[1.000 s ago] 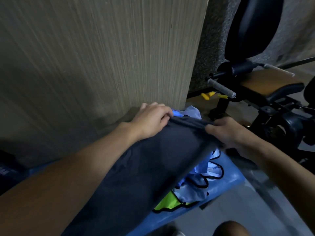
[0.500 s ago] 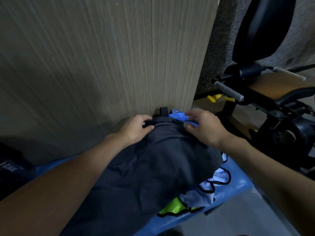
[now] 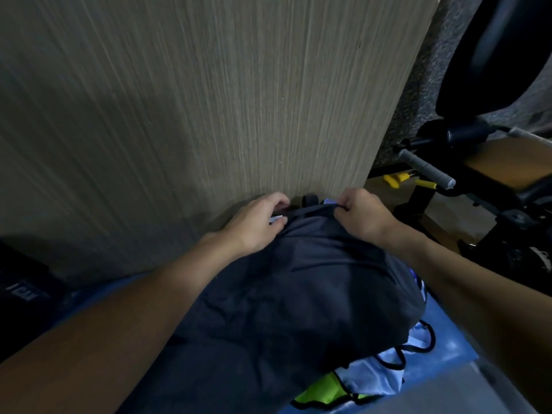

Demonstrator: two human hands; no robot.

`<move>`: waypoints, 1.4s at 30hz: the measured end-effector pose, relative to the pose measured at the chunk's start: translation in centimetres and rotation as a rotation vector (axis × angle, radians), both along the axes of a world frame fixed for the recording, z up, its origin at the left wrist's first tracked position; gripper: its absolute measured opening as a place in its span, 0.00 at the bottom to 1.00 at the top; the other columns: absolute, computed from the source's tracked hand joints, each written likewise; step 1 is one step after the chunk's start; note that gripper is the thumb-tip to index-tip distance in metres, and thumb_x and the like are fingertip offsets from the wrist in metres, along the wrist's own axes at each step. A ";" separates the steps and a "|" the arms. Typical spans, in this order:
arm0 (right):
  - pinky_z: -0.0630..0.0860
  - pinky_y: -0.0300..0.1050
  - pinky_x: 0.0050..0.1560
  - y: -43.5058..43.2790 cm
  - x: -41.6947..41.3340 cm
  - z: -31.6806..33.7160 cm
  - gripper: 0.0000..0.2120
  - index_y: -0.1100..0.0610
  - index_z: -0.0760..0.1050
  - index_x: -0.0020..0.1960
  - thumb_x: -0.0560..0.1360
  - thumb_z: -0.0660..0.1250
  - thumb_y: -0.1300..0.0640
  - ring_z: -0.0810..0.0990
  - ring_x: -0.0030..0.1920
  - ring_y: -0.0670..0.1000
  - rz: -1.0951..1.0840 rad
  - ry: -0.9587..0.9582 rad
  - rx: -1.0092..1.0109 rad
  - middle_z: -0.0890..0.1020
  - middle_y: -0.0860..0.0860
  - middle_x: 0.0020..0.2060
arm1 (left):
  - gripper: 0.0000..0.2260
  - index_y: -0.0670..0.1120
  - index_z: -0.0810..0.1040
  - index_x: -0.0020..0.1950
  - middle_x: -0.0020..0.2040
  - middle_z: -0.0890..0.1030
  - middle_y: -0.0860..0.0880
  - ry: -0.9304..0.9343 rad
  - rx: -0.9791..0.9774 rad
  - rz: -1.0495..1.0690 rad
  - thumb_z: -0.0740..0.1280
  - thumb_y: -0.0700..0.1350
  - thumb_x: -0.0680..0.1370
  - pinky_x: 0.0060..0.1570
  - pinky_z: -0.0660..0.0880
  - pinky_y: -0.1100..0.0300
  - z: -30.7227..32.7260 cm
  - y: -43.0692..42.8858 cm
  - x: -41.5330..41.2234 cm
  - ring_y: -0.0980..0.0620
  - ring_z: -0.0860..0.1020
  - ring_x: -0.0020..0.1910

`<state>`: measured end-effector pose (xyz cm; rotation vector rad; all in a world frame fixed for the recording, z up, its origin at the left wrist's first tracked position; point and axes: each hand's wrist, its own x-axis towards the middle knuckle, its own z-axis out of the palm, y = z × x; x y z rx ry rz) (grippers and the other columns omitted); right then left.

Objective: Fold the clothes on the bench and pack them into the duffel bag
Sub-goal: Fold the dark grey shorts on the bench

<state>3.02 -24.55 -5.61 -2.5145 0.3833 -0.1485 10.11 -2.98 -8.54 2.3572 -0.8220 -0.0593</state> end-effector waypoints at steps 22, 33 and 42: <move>0.71 0.54 0.61 0.8 -0.6 0.1 0.11 0.49 0.75 0.50 0.74 0.69 0.43 0.76 0.54 0.52 0.105 -0.072 -0.133 0.77 0.48 0.49 | 0.04 0.53 0.80 0.43 0.42 0.75 0.57 -0.107 -0.191 0.085 0.70 0.44 0.77 0.50 0.76 0.50 -1.4 2.7 -2.3 0.54 0.75 0.45; 0.74 0.50 0.64 -3.6 -7.4 -1.2 0.45 0.39 0.64 0.68 0.56 0.79 0.37 0.77 0.61 0.47 0.298 0.185 0.238 0.75 0.46 0.62 | 0.13 0.53 0.80 0.58 0.58 0.77 0.58 -0.175 0.067 -0.250 0.71 0.49 0.74 0.65 0.68 0.48 0.2 -1.0 -6.0 0.54 0.72 0.62; 0.78 0.41 0.43 -3.6 -10.3 0.2 0.13 0.54 0.73 0.56 0.75 0.69 0.67 0.79 0.39 0.45 0.121 -0.145 0.399 0.80 0.52 0.41 | 0.14 0.51 0.81 0.57 0.56 0.81 0.55 -0.097 0.050 -0.057 0.67 0.41 0.73 0.59 0.74 0.53 1.0 -0.9 -7.2 0.52 0.79 0.56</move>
